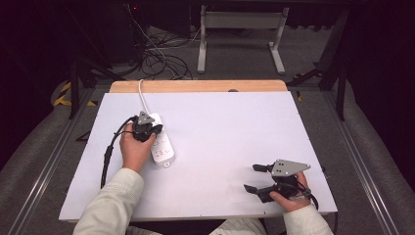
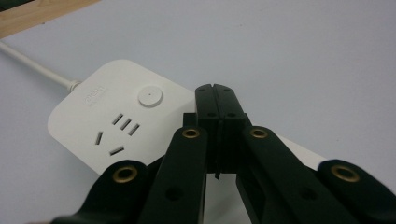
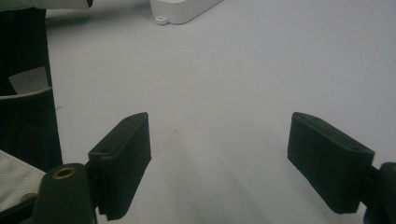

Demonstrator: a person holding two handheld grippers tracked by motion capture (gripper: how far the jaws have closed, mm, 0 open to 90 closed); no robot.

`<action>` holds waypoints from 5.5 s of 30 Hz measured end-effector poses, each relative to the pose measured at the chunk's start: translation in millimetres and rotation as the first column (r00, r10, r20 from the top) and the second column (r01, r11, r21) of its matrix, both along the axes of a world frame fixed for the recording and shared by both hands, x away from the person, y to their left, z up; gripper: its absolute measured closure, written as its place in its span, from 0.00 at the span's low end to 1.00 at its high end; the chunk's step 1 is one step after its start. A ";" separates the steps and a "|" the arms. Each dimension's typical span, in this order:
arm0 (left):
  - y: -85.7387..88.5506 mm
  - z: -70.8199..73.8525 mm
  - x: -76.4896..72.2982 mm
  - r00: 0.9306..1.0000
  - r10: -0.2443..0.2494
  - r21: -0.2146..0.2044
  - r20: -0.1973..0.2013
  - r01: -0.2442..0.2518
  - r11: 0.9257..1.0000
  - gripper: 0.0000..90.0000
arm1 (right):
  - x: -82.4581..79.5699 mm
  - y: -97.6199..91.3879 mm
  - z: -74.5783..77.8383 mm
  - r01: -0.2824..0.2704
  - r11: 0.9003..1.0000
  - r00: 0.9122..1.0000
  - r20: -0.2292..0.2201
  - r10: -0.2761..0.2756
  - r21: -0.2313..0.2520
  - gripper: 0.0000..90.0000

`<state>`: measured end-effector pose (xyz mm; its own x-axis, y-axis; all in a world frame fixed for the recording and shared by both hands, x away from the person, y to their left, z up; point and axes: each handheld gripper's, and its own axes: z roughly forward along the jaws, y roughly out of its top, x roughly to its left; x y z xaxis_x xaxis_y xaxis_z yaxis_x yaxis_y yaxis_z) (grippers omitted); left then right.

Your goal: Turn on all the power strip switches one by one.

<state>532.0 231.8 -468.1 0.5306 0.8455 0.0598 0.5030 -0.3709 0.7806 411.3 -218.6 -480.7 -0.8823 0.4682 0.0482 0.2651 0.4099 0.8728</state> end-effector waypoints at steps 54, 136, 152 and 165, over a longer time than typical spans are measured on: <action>2.4 18.8 0.0 0.997 0.073 -0.047 0.010 -0.072 0.996 1.00 | -0.7 2.0 -1.1 -0.016 1.000 1.000 -0.003 0.016 -0.007 0.24; 9.0 -7.0 27.5 0.992 0.123 -0.007 0.031 -0.123 0.992 1.00 | -1.3 1.4 -2.6 -0.022 1.000 1.000 -0.012 0.022 -0.004 0.24; 19.2 54.1 -20.3 0.994 0.026 -0.113 0.102 -0.014 0.993 0.73 | -1.4 0.9 -0.9 0.002 1.000 1.000 -0.003 -0.002 0.003 0.23; 28.2 69.5 -96.9 0.955 -0.198 -0.223 0.222 0.248 0.943 0.41 | -2.4 -2.9 3.0 0.048 0.999 0.999 0.017 -0.049 0.015 0.19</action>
